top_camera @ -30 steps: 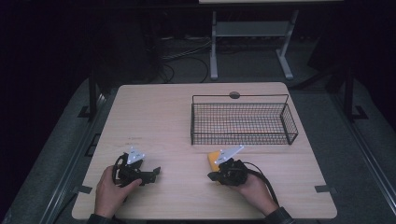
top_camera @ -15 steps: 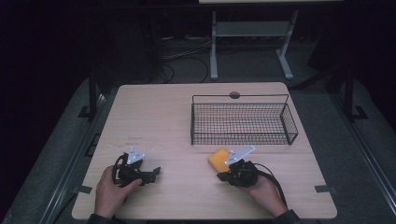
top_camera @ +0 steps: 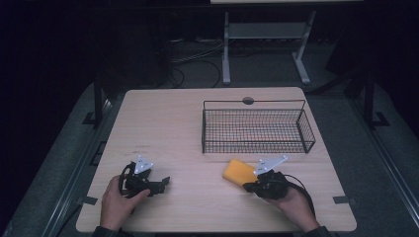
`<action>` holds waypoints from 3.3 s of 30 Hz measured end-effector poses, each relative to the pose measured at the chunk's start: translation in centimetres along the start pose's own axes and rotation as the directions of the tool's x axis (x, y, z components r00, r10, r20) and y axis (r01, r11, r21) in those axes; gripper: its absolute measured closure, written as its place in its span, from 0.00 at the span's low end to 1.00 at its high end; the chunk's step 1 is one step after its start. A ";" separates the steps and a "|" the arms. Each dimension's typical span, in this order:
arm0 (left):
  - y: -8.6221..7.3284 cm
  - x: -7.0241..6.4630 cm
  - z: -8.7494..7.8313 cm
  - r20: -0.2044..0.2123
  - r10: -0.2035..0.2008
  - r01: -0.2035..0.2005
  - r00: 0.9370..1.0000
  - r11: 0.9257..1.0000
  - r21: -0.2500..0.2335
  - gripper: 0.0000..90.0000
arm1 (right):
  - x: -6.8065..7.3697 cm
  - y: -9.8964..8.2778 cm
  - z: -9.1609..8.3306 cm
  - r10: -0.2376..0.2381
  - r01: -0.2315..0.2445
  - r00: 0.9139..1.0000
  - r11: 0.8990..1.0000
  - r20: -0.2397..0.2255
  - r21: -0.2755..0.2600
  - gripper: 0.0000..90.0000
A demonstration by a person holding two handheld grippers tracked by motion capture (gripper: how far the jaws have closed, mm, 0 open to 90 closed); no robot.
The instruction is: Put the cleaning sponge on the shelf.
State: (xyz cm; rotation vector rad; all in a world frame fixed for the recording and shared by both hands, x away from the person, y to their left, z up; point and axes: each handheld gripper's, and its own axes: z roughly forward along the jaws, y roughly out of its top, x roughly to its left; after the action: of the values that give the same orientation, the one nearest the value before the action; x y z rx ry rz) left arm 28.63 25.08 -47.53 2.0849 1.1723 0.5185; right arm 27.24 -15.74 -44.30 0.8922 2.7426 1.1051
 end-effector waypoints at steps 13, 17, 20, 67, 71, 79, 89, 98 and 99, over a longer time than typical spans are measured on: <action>0.0 0.0 0.0 0.000 -0.004 0.004 1.000 1.000 -0.003 0.14 | -0.4 0.3 -2.4 0.009 -0.008 1.000 1.000 0.026 -0.023 0.82; 0.0 0.0 0.0 0.000 -0.004 0.004 1.000 1.000 -0.003 0.14 | -0.7 0.5 -2.7 0.014 -0.014 0.999 1.000 0.046 -0.008 0.71; 0.0 0.0 0.0 0.000 -0.004 0.004 1.000 1.000 -0.003 0.14 | -1.0 0.6 -2.8 0.013 -0.013 0.999 1.000 0.049 0.009 0.65; 0.0 0.0 0.0 0.000 -0.002 0.002 1.000 1.000 0.000 0.14 | -2.8 6.4 2.7 -0.099 0.072 0.991 0.960 0.085 0.271 0.03; 0.0 0.0 0.0 0.000 -0.004 0.004 1.000 1.000 0.000 0.14 | -2.8 6.5 3.4 -0.106 0.078 0.991 0.953 0.081 0.292 0.03; 0.0 0.0 0.0 0.000 -0.004 0.004 1.000 1.000 0.000 0.14 | -3.0 6.2 4.1 -0.112 0.083 0.991 0.943 0.074 0.323 0.09; 0.0 0.0 0.0 0.000 -0.004 0.004 1.000 1.000 0.000 0.14 | -3.1 6.0 4.4 -0.106 0.077 0.992 0.938 0.070 0.337 0.17; 0.0 0.0 0.0 0.000 -0.003 0.003 1.000 1.000 0.000 0.14 | -3.0 5.9 4.3 -0.114 0.081 0.990 0.935 0.077 0.344 0.25; 0.0 0.0 0.0 0.000 -0.004 0.004 1.000 1.000 0.000 0.14 | -3.0 5.9 4.3 -0.114 0.081 0.991 0.936 0.077 0.344 0.25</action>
State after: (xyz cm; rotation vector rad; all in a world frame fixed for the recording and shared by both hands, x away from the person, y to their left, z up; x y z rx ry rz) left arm 28.63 25.06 -47.53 2.0821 1.1756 0.5167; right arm 33.72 -11.27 -44.17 0.8031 2.9079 0.5623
